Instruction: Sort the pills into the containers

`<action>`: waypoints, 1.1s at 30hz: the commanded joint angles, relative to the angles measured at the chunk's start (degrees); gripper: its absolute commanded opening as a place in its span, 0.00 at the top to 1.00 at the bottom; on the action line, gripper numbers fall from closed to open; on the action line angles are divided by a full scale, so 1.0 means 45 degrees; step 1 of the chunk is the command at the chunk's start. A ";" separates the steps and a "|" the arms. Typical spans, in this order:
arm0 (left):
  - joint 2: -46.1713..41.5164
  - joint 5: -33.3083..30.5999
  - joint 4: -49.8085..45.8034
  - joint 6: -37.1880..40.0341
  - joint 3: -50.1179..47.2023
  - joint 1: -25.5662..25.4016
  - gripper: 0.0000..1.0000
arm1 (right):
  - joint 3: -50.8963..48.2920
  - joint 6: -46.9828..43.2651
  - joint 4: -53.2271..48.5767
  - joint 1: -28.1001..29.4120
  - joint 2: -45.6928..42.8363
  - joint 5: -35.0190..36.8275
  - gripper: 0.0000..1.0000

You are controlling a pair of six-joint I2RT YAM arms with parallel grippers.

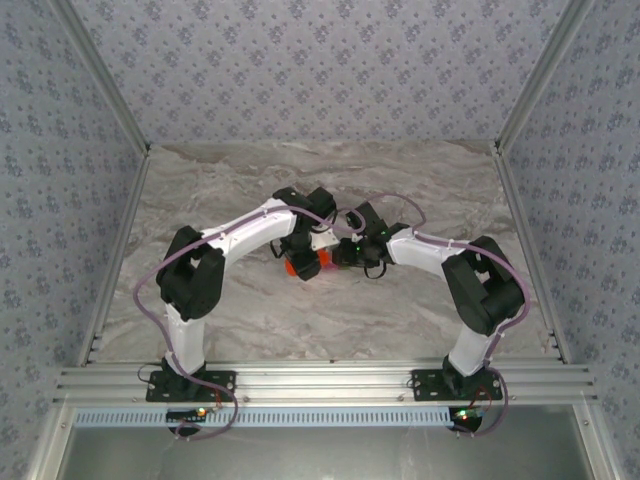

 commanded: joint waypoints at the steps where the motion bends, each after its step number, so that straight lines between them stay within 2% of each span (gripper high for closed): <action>1: 0.0425 -0.0056 -0.0355 0.0294 0.0385 -0.0158 1.00 | 0.0294 0.0149 -0.0191 0.0131 0.0183 0.0013 0.48; 33: 0.0973 -0.0532 -0.0839 0.0559 0.0830 -0.0322 1.00 | 0.0340 0.0159 -0.0241 0.0082 0.0192 -0.0012 0.49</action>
